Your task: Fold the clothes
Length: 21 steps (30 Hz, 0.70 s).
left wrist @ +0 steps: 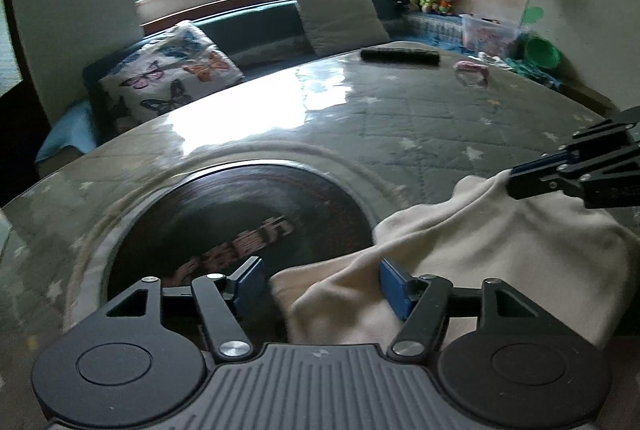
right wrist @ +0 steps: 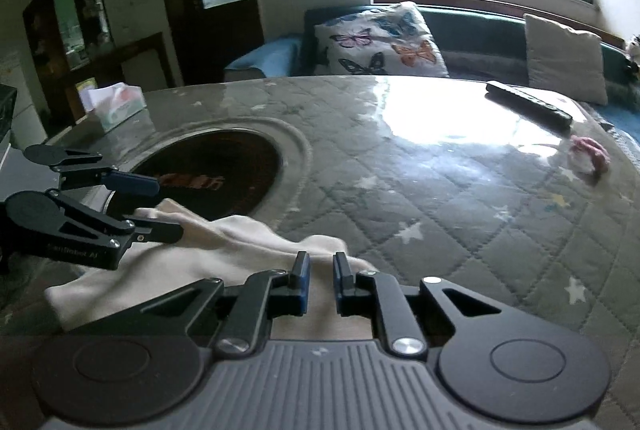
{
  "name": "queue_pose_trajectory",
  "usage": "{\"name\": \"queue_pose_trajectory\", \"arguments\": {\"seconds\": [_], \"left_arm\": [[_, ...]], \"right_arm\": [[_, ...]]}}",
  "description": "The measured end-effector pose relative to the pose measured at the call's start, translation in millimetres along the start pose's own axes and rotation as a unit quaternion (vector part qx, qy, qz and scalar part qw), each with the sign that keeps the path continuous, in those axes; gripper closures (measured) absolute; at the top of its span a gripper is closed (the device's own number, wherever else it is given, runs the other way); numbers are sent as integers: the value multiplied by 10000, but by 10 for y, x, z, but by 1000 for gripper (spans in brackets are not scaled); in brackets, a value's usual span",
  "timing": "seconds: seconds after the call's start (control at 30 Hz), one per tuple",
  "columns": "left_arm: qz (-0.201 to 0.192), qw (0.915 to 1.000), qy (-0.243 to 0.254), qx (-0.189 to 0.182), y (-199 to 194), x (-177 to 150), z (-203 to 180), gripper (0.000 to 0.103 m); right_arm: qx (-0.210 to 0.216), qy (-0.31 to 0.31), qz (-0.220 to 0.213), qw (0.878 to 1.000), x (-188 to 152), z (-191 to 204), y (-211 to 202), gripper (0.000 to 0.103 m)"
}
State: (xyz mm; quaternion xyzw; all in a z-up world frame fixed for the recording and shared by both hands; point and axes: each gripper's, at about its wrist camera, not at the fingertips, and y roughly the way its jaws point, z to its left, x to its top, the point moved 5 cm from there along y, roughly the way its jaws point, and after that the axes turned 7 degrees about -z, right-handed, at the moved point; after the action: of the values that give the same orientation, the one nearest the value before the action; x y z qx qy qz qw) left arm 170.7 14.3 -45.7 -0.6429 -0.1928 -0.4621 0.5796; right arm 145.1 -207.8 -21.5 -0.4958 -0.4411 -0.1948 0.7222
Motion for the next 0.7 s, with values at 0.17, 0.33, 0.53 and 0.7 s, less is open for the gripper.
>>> {"name": "queue_pose_trajectory", "arguments": {"seconds": [0.17,0.33,0.53,0.7], "left_arm": [[105,9994,-91,316,6,-101,165,34],[66,9979,-317,558,-10,-108,306,35],[-94,9980,-468,407,-111,-37,236,32],[38,9986,-423,312,-30,-78,116,27]], "right_arm": [[3,25,130,9999,-65,27,103,89],[-42,20,133,9999,-58,23,104,89],[54,-108,13,9999,7,145,37,86],[95,-216,136,9996,-50,245,136,83]]}}
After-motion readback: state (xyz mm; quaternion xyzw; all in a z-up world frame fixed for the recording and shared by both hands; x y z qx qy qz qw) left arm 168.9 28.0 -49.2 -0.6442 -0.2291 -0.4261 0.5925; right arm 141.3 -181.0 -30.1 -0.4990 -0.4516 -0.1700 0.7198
